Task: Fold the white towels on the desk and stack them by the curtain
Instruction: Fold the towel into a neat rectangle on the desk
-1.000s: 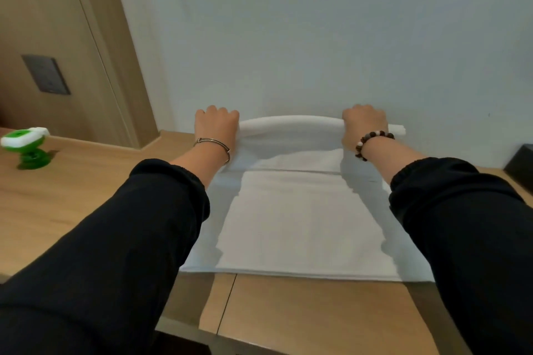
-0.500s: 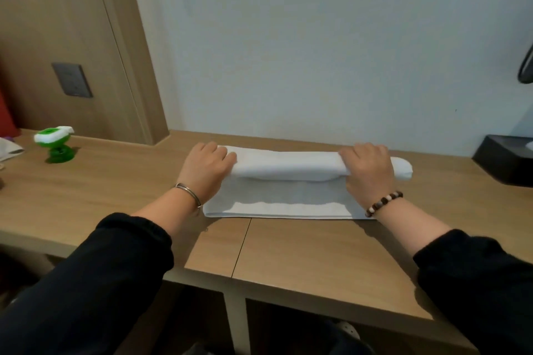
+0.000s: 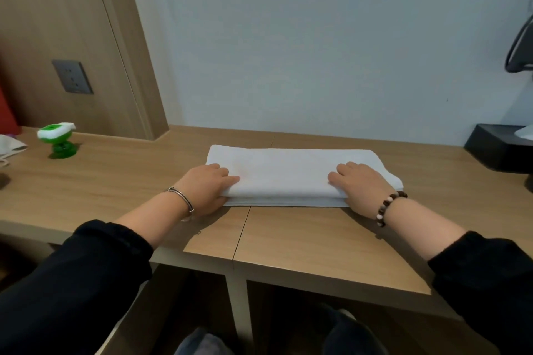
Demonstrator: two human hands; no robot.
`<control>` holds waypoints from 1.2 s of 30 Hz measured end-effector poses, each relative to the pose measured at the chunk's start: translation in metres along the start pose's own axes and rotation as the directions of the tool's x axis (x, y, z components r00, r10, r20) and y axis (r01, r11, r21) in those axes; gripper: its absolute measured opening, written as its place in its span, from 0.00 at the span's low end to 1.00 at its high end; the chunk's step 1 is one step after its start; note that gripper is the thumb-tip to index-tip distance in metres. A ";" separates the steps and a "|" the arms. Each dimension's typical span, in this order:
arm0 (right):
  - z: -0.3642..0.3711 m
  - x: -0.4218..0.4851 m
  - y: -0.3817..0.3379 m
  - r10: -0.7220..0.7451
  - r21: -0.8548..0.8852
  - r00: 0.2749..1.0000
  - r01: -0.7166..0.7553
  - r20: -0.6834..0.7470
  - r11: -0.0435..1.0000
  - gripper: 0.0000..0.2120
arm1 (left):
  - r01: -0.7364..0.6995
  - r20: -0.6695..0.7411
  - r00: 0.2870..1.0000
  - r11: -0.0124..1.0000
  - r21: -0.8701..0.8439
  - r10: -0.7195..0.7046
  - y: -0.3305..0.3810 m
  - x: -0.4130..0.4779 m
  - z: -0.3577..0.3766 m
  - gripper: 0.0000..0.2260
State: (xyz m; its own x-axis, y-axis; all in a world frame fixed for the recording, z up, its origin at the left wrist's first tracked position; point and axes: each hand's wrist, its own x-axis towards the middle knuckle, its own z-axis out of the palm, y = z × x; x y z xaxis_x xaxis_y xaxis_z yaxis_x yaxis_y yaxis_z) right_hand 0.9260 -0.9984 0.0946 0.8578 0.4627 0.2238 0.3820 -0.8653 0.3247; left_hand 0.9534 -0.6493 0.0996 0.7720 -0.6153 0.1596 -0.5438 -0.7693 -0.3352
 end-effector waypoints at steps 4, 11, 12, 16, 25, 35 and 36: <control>-0.001 0.001 -0.008 0.068 -0.046 0.997 -0.067 0.019 0.997 0.20 | 0.087 0.072 0.994 0.996 -0.034 -0.084 0.004 0.001 0.003 0.19; -0.017 0.015 -0.005 0.159 -0.018 0.949 -0.170 -0.271 0.985 0.32 | 0.081 -0.171 0.981 0.996 -0.038 -0.086 -0.004 0.012 -0.028 0.15; -0.021 0.018 -0.005 0.147 -0.039 0.935 -0.168 -0.322 0.985 0.32 | 0.037 -0.210 0.977 0.999 -0.001 -0.036 -0.004 0.012 -0.033 0.14; -0.003 0.019 -0.012 0.028 -0.117 0.996 -0.037 -0.080 0.992 0.26 | -0.008 -0.043 0.999 0.995 0.101 0.012 0.006 0.011 -0.013 0.16; 0.007 0.012 -0.014 0.059 -0.105 0.998 -0.055 0.036 0.993 0.28 | 0.104 0.021 0.994 0.995 0.004 -0.104 0.001 0.009 0.009 0.18; -0.015 0.005 -0.031 0.191 0.134 0.982 -0.190 0.003 0.973 0.26 | 0.071 0.018 0.997 0.995 -0.076 -0.070 0.017 -0.005 -0.002 0.21; -0.019 0.010 -0.036 0.247 0.140 0.969 -0.243 -0.015 0.960 0.26 | 0.054 0.019 0.998 0.995 -0.089 -0.053 0.023 -0.006 -0.005 0.21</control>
State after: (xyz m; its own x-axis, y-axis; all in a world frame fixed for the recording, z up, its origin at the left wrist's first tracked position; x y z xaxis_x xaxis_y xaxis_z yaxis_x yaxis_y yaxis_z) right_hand 0.9146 -0.9584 0.1027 0.9203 0.2371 0.3111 0.2064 -0.9700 0.1286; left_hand 0.9348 -0.6639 0.0953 0.8057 -0.5704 0.1597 -0.5283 -0.8139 -0.2418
